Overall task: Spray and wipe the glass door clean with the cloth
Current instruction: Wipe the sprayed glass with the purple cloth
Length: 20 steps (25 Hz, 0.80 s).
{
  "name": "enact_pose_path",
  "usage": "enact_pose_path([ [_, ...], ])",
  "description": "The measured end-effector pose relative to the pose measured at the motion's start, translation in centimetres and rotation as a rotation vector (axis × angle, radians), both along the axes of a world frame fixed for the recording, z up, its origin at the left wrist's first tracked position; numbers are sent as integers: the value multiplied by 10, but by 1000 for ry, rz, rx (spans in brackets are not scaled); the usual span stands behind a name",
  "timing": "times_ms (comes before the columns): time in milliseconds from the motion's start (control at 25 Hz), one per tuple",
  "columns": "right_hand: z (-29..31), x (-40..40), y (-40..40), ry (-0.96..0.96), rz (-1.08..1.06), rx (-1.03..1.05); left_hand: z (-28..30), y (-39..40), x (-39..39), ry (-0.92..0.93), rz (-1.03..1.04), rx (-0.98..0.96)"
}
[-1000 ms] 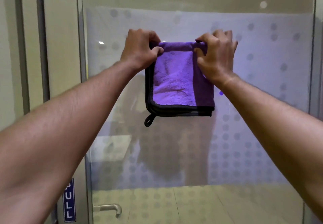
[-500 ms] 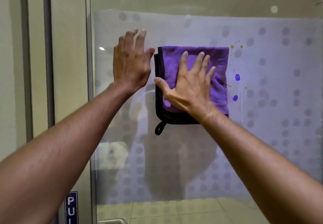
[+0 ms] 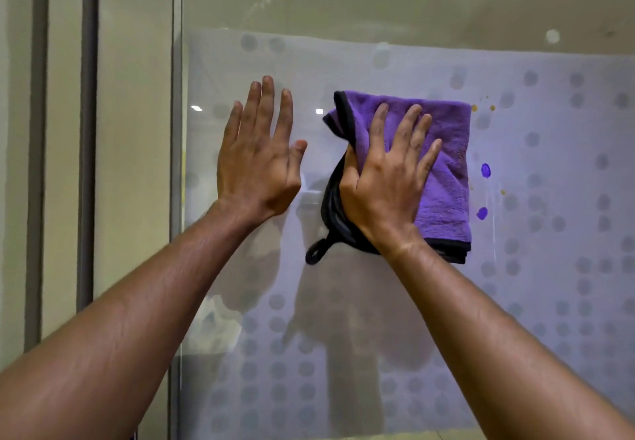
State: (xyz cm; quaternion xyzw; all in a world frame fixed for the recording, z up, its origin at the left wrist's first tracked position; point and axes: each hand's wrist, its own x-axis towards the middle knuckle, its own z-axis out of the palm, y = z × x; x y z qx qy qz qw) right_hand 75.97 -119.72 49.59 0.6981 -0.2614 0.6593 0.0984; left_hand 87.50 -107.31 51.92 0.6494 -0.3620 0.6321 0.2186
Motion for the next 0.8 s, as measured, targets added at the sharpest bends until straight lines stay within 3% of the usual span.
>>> enact_pose_path([
  [200, 51, 5, 5, -58, 29, 1, -2, -3, -3, -7, -2, 0],
  [440, -14, -25, -19, 216, 95, -358, -1, -4, -7, 14, -28, -28],
  [560, -26, -44, -44, 181, 20, -295, -3, -7, -13, 45, -47, -28],
  [720, 22, -36, -47, -15, -8, -69, -5, -11, -16, 55, -7, -16],
  [800, 33, -30, -42, -37, 0, -77, -5, -12, -15, 52, 12, -17],
])
